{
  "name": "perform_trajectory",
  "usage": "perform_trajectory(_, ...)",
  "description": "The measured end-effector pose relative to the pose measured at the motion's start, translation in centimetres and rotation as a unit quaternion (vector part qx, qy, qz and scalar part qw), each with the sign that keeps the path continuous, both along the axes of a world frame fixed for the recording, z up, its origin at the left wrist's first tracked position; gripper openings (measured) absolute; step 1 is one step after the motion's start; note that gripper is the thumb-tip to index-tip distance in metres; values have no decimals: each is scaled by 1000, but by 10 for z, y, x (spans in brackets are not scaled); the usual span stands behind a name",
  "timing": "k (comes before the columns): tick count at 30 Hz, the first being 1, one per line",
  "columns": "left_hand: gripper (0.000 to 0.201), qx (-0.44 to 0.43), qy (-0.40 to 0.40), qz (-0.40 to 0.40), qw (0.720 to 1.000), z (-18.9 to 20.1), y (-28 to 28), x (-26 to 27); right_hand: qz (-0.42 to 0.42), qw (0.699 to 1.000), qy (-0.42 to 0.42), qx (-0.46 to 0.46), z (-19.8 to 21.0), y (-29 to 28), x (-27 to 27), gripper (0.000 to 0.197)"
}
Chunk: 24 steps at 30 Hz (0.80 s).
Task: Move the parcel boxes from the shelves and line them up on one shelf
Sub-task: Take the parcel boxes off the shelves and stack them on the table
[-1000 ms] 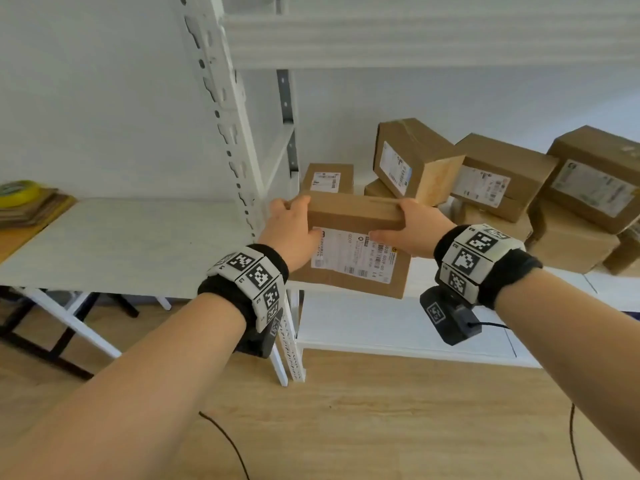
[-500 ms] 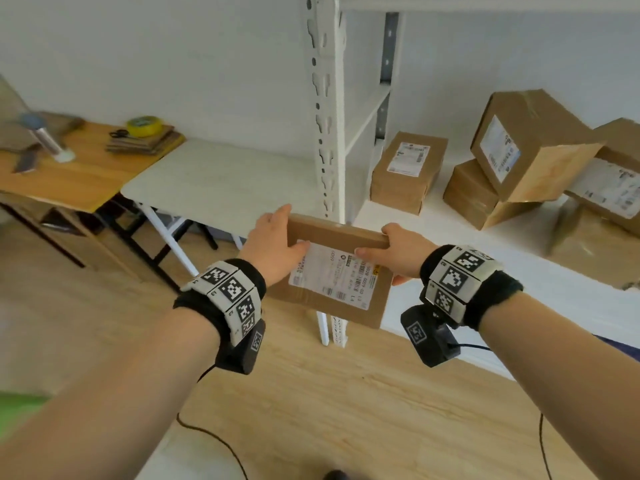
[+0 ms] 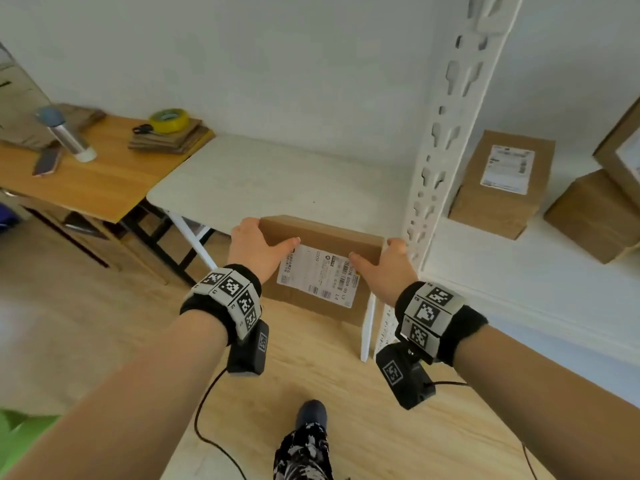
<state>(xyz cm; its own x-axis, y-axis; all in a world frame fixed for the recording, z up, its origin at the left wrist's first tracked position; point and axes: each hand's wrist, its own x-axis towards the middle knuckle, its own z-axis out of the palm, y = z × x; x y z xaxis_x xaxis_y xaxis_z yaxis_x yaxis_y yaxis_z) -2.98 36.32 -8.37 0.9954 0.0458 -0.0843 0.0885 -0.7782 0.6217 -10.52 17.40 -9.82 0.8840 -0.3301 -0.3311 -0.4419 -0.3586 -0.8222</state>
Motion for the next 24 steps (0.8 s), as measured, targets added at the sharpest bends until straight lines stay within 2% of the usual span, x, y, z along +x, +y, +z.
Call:
perform_trajectory(7,67,-45,74,-91,992,-51,19,131,-106,991,42,63,-37,28,100,54)
perform_trajectory(9,74,-58,106,-117,986,-61,15,157,-134,987,35,84,-45,29,120,54)
perform_trajectory(12,93,-78,148,-143,975,-73,6,185,-171,977,37,124,-56,30,141,56)
perform_trajectory(14,99,-92,159,-138,973,-80,4,200,-201,966,43,158,-66,29,149,60)
perform_trajectory(17,97,-83,184,-134,970,-92,4,215,-266,940,60,204,-76,26,158,71)
perform_trajectory(19,82,-95,205,-150,963,-95,1,222,-303,931,49,196,-82,21,169,74)
perform_trajectory(21,72,-115,198,-164,959,-90,-12,232,-320,926,22,199,-83,16,186,67)
perform_trajectory(24,81,-144,164,-178,960,-76,-42,262,-333,924,-7,185,-74,5,220,51)
